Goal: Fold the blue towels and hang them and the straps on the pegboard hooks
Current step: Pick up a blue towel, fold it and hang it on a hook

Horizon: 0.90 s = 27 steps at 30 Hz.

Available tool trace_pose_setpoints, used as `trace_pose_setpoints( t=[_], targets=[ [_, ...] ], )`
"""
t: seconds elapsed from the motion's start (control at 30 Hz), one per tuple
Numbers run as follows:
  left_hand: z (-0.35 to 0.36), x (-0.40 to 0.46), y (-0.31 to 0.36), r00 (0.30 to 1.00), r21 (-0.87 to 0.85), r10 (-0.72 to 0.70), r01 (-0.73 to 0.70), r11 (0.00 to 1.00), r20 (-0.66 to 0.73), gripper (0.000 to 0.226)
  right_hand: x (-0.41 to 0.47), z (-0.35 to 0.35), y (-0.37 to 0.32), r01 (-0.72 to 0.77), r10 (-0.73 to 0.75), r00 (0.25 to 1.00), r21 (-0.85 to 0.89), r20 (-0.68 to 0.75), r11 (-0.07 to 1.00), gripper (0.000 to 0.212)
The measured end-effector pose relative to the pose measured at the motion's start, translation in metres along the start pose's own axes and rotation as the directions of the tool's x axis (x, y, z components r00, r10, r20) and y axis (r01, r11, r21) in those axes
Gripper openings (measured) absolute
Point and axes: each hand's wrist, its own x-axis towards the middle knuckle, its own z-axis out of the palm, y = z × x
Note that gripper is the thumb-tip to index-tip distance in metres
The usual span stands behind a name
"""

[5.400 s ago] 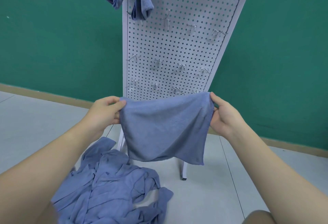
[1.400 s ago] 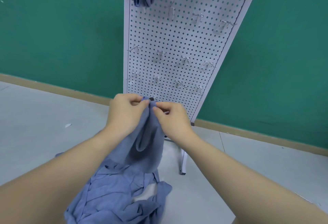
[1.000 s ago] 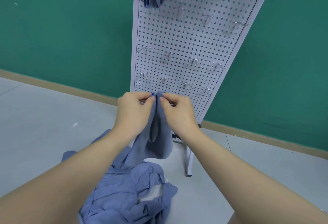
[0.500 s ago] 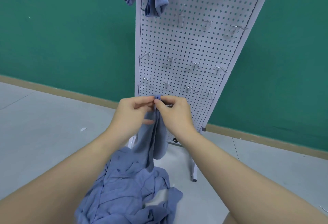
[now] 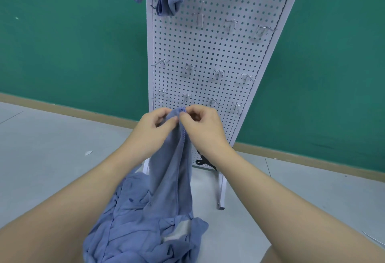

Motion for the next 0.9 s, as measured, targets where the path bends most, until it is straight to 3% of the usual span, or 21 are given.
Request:
trace_pose_setpoints(
  t=[0.17,0.37,0.53,0.77,0.9],
  targets=[
    [0.002,0.0,0.0,0.998,0.082,0.033,-0.029,0.996,-0.052,0.027,-0.005,-0.007,0.005,-0.051,0.049,0.998,0.045,0.035,0.998,0.009],
    [0.007,-0.002,0.002,0.995,0.148,0.084,-0.074,0.986,-0.057,0.029,-0.006,-0.019,0.005,-0.19,0.179,0.981,0.167,0.078,0.967,0.017],
    [0.005,-0.001,0.0,0.996,0.137,0.085,-0.084,0.987,-0.003,0.029,-0.003,-0.031,0.005,-0.192,0.179,0.98,0.187,0.084,0.963,0.008],
    [-0.004,-0.004,-0.007,0.981,0.377,0.052,-0.12,0.918,0.186,0.03,0.004,-0.055,0.008,-0.206,0.21,0.978,0.182,-0.002,0.962,0.012],
    [-0.007,-0.005,-0.008,0.983,0.436,0.075,-0.141,0.889,0.165,0.025,0.007,-0.066,0.015,-0.245,0.244,0.97,0.136,0.025,0.96,0.018]
  ],
)
